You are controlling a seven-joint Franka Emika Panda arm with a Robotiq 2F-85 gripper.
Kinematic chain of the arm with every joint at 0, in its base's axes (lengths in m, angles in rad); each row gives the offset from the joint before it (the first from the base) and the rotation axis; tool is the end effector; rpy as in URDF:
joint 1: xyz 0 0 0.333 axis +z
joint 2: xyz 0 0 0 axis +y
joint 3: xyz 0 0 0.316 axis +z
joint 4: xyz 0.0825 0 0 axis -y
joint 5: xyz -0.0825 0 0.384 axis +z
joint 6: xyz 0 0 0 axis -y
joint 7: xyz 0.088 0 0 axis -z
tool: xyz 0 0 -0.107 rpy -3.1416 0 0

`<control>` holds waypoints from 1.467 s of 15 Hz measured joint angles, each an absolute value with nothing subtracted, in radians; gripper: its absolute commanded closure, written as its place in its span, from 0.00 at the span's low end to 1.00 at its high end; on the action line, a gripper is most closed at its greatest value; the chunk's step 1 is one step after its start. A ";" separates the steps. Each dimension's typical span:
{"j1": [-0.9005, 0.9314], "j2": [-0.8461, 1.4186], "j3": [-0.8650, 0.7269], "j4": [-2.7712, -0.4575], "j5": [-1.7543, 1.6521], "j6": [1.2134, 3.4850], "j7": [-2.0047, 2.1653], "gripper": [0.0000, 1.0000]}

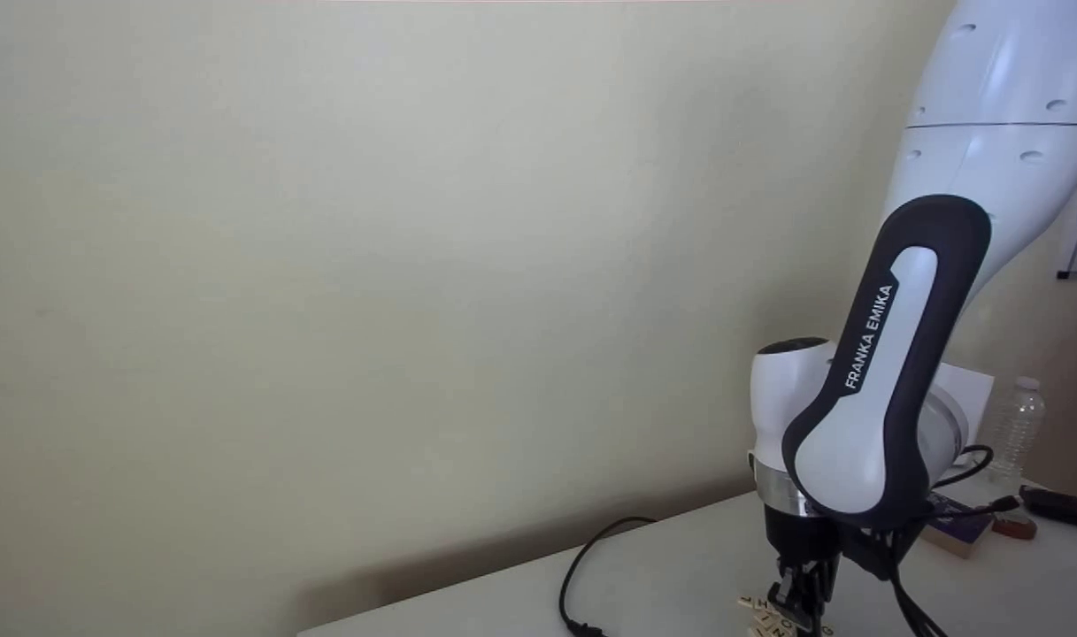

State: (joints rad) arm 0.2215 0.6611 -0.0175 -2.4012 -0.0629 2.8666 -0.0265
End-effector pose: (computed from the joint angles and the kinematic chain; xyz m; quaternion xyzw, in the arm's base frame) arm 0.4278 0.0904 0.0334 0.9843 0.1464 -0.0964 0.0197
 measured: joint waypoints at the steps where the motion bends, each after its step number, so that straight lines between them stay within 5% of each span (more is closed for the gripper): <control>1: 0.217 0.661 -0.015 -2.401 -0.063 2.867 -0.027 1.00; 22: 0.138 0.597 0.075 -2.467 -0.063 2.799 -0.065 1.00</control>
State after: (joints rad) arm 0.1380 0.5965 0.0748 -2.4674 -0.0629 2.7988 -0.0651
